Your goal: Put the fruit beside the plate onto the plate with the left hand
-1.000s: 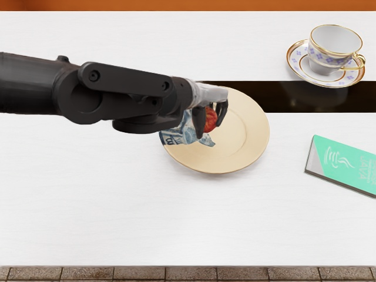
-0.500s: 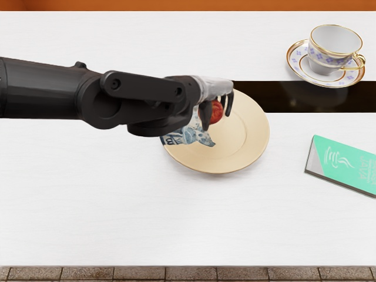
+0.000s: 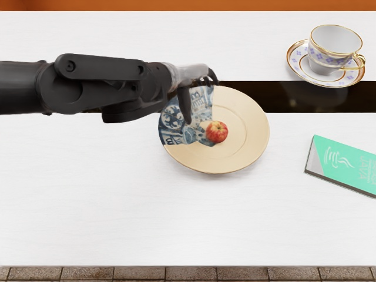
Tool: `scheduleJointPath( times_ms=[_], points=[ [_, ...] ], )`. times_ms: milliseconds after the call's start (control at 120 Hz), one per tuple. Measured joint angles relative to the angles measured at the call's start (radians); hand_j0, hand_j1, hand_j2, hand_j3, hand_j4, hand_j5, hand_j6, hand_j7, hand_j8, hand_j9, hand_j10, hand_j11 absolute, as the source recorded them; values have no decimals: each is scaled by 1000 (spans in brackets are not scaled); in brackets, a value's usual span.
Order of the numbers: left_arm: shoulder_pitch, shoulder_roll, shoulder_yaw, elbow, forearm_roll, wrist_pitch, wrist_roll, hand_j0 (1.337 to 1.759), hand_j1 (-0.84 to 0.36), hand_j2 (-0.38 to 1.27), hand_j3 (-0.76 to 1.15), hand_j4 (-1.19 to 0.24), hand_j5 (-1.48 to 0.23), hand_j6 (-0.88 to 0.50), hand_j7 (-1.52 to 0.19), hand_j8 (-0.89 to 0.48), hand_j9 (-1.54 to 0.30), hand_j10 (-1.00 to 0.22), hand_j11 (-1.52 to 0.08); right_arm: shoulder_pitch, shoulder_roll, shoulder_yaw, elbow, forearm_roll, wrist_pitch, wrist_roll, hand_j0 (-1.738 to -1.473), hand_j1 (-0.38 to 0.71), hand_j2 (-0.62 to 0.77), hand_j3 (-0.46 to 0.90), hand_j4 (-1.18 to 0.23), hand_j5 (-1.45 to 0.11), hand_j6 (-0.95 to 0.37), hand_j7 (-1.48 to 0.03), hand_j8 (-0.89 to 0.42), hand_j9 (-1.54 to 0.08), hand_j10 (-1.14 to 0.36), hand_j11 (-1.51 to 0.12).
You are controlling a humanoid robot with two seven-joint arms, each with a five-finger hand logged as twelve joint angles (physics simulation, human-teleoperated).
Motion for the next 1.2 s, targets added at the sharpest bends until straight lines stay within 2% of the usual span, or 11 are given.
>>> scheduleJointPath(
  times_ms=[167, 317, 417, 600, 683, 958, 1200],
  points=[
    [41, 89, -132, -16, -138, -63, -1, 1658, 41, 58, 0, -265, -344, -262, -344, -254, -344, -268, -346, 0, 0, 0, 0, 0, 0, 0, -1658, -312, -6, 0, -31, -40, -31, -40, -31, -40, -31, -40],
    [135, 209, -260, -31, -242, -164, 3, 1658, 48, 54, 0, -256, -332, -254, -332, -251, -332, -257, -333, 0, 0, 0, 0, 0, 0, 0, -1658, -312, -6, 0, -31, -40, -31, -40, -31, -40, -31, -40],
    [185, 285, -346, -34, -325, -302, 16, 1658, 50, 52, 0, -252, -328, -252, -327, -249, -328, -253, -328, 0, 0, 0, 0, 0, 0, 0, -1658, -312, -6, 0, -31, -40, -31, -40, -31, -40, -31, -40],
    [313, 414, -485, -25, -392, -610, 40, 1658, 52, 51, 0, -249, -323, -249, -323, -248, -323, -250, -324, 0, 0, 0, 0, 0, 0, 0, -1658, -312, -6, 0, -31, -40, -31, -40, -31, -40, -31, -40],
    [377, 461, -539, -13, -422, -694, 42, 1658, 53, 51, 0, -249, -323, -249, -322, -248, -323, -249, -323, 0, 0, 0, 0, 0, 0, 0, -1658, -312, -6, 0, -31, -40, -31, -40, -31, -40, -31, -40],
    [539, 617, -635, 78, -527, -757, 45, 1658, 53, 50, 0, -247, -321, -247, -321, -247, -321, -247, -321, 0, 0, 0, 0, 0, 0, 0, -1658, -312, -6, 0, -31, -40, -31, -40, -31, -40, -31, -40],
    [661, 658, -690, 156, -555, -762, 44, 1658, 54, 50, 0, -246, -321, -246, -321, -246, -321, -246, -321, 0, 0, 0, 0, 0, 0, 0, -1658, -312, -6, 0, -31, -40, -31, -40, -31, -40, -31, -40]
  ],
)
